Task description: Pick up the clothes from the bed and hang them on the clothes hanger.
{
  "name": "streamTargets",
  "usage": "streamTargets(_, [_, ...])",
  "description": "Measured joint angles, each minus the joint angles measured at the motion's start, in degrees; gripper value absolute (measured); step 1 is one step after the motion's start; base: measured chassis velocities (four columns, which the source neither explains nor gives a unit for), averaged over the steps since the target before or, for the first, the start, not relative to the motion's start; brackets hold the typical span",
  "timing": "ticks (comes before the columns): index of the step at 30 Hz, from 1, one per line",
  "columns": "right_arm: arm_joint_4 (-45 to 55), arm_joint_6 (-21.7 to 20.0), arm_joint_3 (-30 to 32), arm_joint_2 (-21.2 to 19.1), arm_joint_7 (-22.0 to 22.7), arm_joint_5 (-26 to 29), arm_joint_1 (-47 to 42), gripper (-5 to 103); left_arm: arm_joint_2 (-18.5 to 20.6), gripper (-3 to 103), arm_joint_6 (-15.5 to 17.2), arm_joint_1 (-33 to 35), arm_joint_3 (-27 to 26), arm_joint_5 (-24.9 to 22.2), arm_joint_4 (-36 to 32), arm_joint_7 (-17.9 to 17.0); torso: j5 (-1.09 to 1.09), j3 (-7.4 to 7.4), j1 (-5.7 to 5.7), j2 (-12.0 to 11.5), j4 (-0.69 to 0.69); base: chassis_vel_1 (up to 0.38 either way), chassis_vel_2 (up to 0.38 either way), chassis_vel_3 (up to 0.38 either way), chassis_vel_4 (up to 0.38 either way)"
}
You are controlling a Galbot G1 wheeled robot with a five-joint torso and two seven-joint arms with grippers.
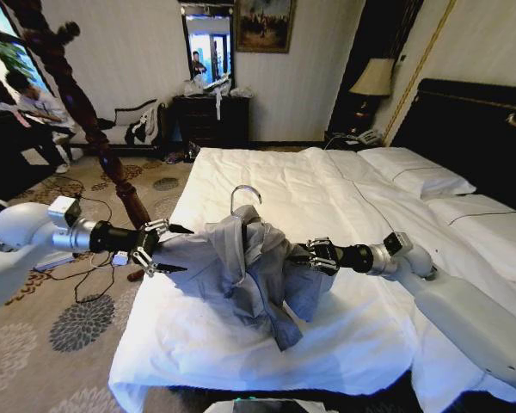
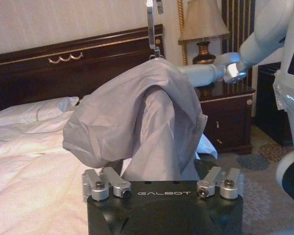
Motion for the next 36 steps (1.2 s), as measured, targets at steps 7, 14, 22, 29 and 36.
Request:
streamTargets(7, [0.19, -0.67, -0.84, 0.43, -0.91, -0.97, 1.66, 19, -0.3, 54, 0.33, 0.19, 0.32, 1.02, -0.12, 1.92, 0.0, 0.0, 0.0, 0.0, 0.01, 0.0, 0.0, 0.0, 0.0])
streamTargets(14, [0.01, -0.84, -0.84, 0.46, -1.97, -0.88, 2.22, 19, -1.14, 33, 0.93, -0.08, 0.81, 1.61, 0.52, 3.6, 0.0, 0.0, 0.0, 0.0, 0.01, 0.0, 0.0, 0.0, 0.0])
streamTargets(22, [-0.57, -0.84, -1.18, 0.74, -2.79, -0.37, 2.63, 19, -2.34, 19, 1.02, -0.64, 1.4, 2.73, 1.72, 4.55, 0.0, 0.0, 0.0, 0.0, 0.01, 0.0, 0.0, 0.0, 0.0])
streamTargets(29, [-0.64, -0.81, -1.56, 1.11, -2.75, 1.34, 2.8, 28, -2.9, 19, 1.44, -0.2, 0.94, 2.41, 2.06, 4.36, 0.0, 0.0, 0.0, 0.0, 0.01, 0.0, 0.0, 0.0, 0.0])
streamTargets(36, [-0.44, -1.91, -1.81, 1.37, -5.02, 7.39, 2.63, 55, -3.26, 19, 1.68, 0.55, 0.26, 0.49, 2.5, 3.71, 0.0, 0.0, 0.0, 0.0, 0.02, 0.0, 0.0, 0.0, 0.0])
